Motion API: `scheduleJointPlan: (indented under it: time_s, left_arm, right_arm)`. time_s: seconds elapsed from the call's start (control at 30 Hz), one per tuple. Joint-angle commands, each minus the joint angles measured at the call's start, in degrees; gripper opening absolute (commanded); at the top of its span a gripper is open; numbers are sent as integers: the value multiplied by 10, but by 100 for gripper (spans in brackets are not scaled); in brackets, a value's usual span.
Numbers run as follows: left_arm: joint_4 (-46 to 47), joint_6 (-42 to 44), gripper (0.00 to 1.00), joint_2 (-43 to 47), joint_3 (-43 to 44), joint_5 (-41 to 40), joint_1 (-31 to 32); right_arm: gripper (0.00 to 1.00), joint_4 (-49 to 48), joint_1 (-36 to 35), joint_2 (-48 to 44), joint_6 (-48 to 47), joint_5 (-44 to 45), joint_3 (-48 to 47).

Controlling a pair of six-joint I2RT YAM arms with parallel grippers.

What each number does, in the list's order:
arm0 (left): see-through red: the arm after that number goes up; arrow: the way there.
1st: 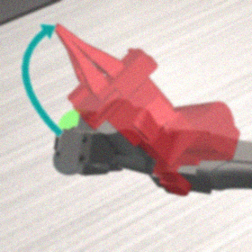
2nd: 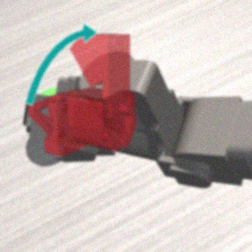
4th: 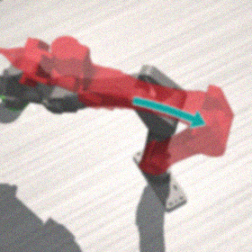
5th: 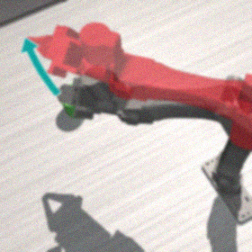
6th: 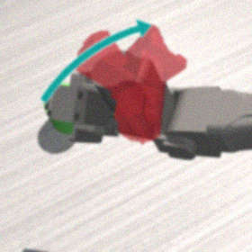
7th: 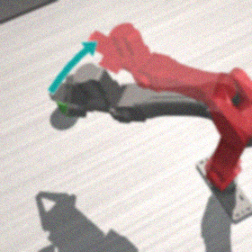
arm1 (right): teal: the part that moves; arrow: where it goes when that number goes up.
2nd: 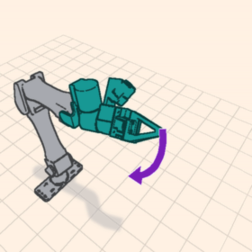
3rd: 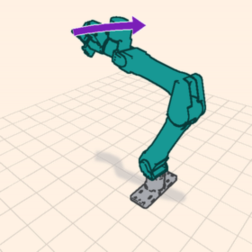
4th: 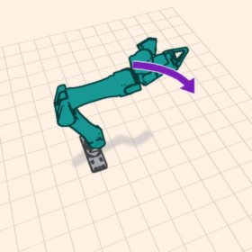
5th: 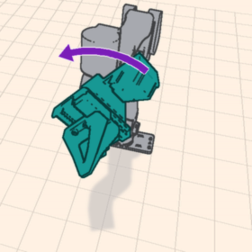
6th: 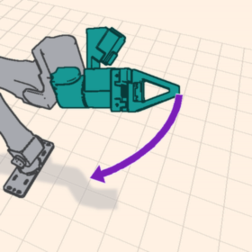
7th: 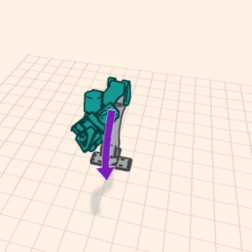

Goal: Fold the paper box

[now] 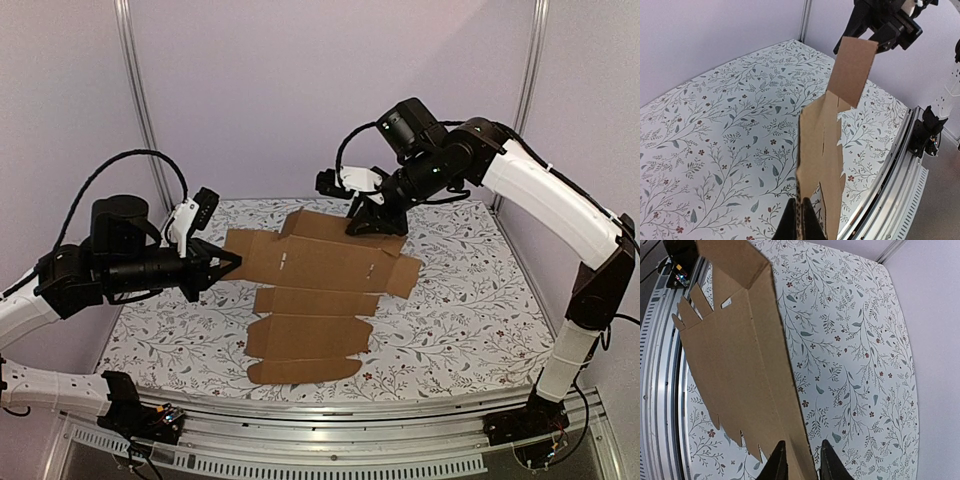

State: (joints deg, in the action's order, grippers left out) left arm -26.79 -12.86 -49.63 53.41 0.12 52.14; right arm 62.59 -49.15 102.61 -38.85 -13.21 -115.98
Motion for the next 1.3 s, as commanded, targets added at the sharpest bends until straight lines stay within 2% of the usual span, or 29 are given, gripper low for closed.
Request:
scheduleJointPlan:
  time_s: [0.0,0.27,0.5,0.7,0.87,1.03,1.27]
  left_arm:
    - [-2,7,0,-2,3,-21,12]
    - [-2,2,0,-12,3,-34,12]
    - [-4,-5,1,-20,7,-44,12]
    - [-17,-17,36,-39,17,-56,12]
    - [-25,-27,55,-46,22,-73,12]
    - [-32,-43,63,-47,23,-103,12]
    - [-49,-87,66,-67,11,-143,12]
  right_arm:
    - [16,12,2,5,-1,-19,-13]
    - [0,19,2,0,7,-46,-11]
    - [0,20,-2,-2,19,-45,-3]
    - [0,-26,-16,-25,35,1,47]
    - [0,-50,-31,-35,48,56,81]
    - [0,-95,-47,-44,60,109,136]
    - [0,-139,-60,-51,80,156,182]
